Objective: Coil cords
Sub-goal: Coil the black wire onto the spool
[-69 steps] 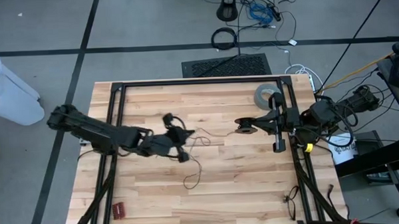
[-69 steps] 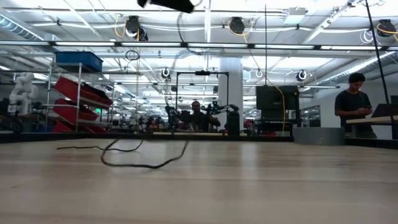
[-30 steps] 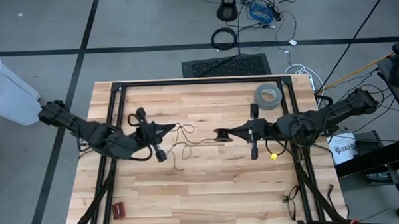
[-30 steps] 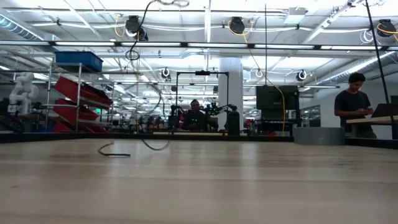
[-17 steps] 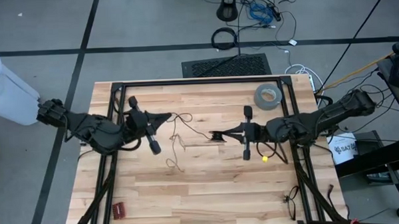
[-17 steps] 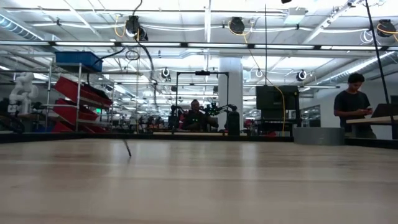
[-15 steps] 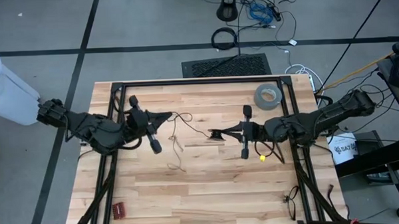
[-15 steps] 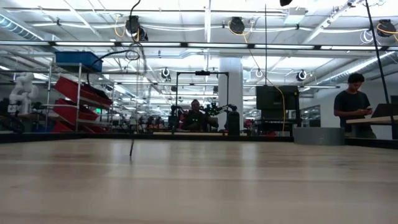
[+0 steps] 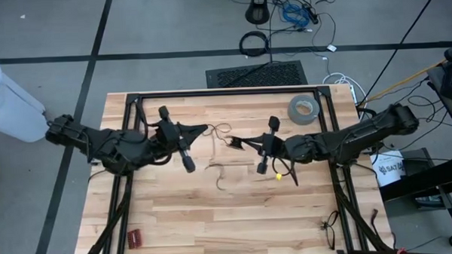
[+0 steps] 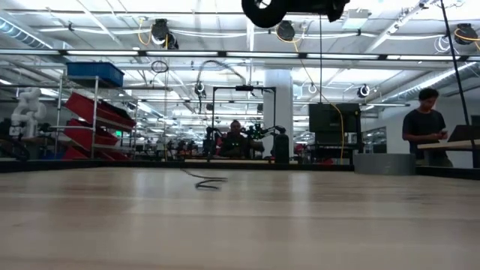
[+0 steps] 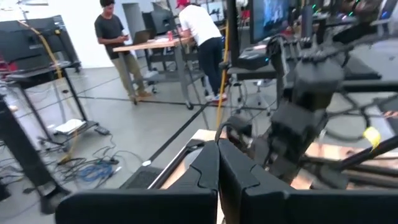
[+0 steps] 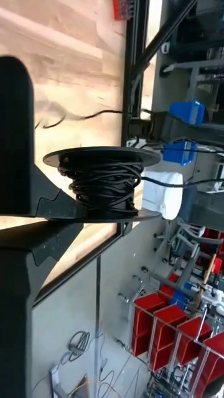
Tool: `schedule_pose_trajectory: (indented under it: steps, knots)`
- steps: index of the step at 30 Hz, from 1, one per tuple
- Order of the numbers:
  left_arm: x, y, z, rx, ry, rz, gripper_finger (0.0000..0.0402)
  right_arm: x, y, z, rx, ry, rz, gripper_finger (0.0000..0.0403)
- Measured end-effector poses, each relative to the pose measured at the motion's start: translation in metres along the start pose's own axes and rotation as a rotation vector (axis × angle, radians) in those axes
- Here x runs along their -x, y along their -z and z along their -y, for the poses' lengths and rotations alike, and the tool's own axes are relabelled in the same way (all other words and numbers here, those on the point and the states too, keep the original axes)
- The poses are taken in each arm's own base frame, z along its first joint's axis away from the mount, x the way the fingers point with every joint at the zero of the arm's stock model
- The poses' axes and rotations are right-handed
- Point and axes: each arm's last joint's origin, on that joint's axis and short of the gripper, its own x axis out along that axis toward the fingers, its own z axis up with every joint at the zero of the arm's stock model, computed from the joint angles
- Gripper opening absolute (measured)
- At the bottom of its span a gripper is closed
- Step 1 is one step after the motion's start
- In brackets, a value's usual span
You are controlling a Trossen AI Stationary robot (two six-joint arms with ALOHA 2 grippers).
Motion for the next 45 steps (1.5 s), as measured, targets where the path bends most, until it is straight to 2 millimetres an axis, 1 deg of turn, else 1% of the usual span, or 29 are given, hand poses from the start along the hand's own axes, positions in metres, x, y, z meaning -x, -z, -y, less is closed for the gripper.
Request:
schedule_pose_trajectory:
  steps: [4, 9, 14, 18, 21, 26, 29, 33, 35, 41, 45]
  knots:
    - [-0.010, -0.001, 0.007, 0.036, 0.047, 0.037, 0.0001, -0.009, 0.003, 0.000, -0.014, 0.047, 0.004, 0.0000]
    - [-0.023, 0.009, 0.026, 0.054, 0.133, 0.030, 0.0001, -0.016, 0.004, -0.002, -0.038, 0.159, 0.023, 0.0000]
    - [-0.039, 0.022, 0.056, 0.078, 0.269, 0.030, 0.0001, -0.019, 0.004, -0.002, -0.053, 0.207, 0.035, 0.0000]
    - [-0.057, 0.036, 0.078, 0.091, 0.283, 0.048, 0.0001, -0.018, 0.003, -0.002, -0.068, 0.207, 0.048, 0.0000]
    - [-0.068, 0.047, 0.092, 0.095, 0.308, 0.054, 0.0001, -0.018, 0.002, -0.002, -0.099, 0.208, 0.057, 0.0000]
    - [-0.081, 0.066, 0.114, 0.101, 0.472, 0.049, 0.0001, -0.018, 0.002, -0.002, -0.116, 0.191, 0.061, 0.0000]
    - [-0.088, 0.080, 0.124, 0.085, 0.503, 0.009, 0.0001, -0.017, 0.002, -0.004, -0.122, 0.165, 0.063, 0.0000]
    - [-0.094, 0.100, 0.137, 0.038, 0.512, -0.061, 0.0001, -0.015, 0.001, -0.009, -0.127, 0.146, 0.067, 0.0000]
    - [-0.095, 0.106, 0.141, 0.027, 0.503, -0.074, 0.0001, -0.014, 0.001, -0.010, -0.127, 0.139, 0.071, 0.0000]
    - [-0.084, 0.109, 0.148, -0.017, 0.503, -0.125, 0.0002, -0.010, -0.003, -0.010, -0.125, 0.134, 0.084, 0.0000]
    - [-0.074, 0.107, 0.150, 0.010, 0.476, -0.149, 0.0021, -0.006, -0.007, -0.006, -0.132, 0.136, 0.100, 0.0000]
